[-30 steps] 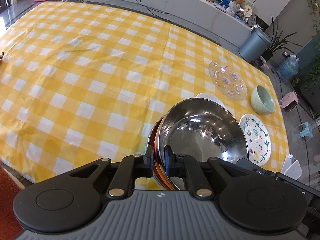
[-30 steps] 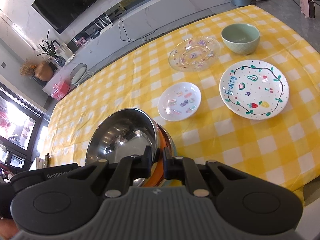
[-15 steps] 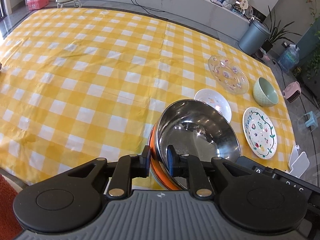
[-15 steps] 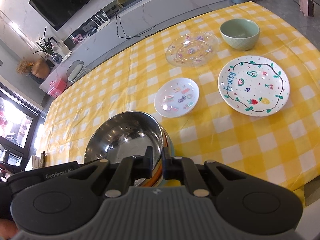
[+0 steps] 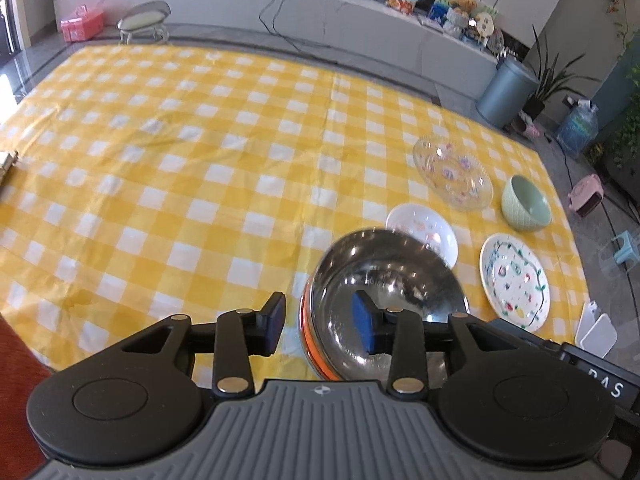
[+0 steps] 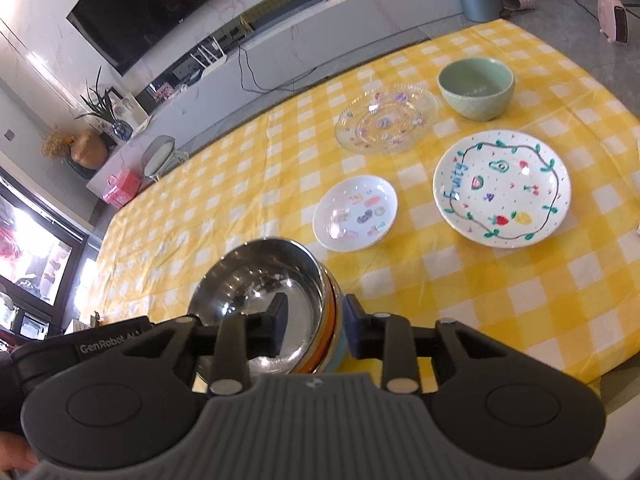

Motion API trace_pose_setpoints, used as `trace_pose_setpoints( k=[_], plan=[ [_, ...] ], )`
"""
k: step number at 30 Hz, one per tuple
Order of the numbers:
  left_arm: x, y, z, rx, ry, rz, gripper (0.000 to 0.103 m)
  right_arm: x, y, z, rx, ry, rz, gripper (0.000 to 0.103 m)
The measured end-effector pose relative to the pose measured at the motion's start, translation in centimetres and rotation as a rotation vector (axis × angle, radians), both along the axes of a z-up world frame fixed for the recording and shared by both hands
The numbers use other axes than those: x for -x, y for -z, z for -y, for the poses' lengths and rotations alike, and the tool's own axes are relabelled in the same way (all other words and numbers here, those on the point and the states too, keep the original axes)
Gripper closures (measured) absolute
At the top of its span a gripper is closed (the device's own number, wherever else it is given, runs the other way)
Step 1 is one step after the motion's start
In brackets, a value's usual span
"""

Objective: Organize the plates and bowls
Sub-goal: 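Move the left gripper to the pale green bowl rim and close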

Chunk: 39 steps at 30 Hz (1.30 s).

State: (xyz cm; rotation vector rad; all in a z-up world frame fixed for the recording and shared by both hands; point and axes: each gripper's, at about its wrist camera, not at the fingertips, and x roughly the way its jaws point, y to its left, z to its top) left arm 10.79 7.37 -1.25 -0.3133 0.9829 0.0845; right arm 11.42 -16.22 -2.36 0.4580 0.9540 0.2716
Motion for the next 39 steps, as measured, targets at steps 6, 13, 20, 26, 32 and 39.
trace_pose_setpoints(
  k=[6, 13, 20, 26, 32, 39],
  plan=[
    [0.2, -3.0, 1.5, -0.007, 0.030, 0.105, 0.059, 0.8, -2.3, 1.7, 0.006, 0.024, 0.063, 0.066],
    [-0.8, -5.8, 5.9, 0.005, 0.171, 0.172, 0.059, 0.7, -5.3, 5.7, 0.045, 0.096, 0.139, 0.062],
    [-3.0, -7.0, 10.1, 0.050, 0.286, 0.186, 0.059, -0.9, -7.0, 9.8, 0.086, 0.155, 0.168, 0.060],
    [-5.8, -7.9, 13.0, 0.032, 0.345, 0.216, 0.058, -3.7, -7.4, 12.6, 0.065, 0.235, 0.174, 0.060],
    [-9.1, -8.1, 14.4, 0.028, 0.357, 0.231, 0.058, -7.7, -7.4, 13.5, 0.035, 0.294, 0.174, 0.058],
    [-13.2, -6.8, 15.1, 0.035, 0.353, 0.193, 0.058, -12.9, -5.9, 13.6, 0.023, 0.315, 0.139, 0.057]
  ],
)
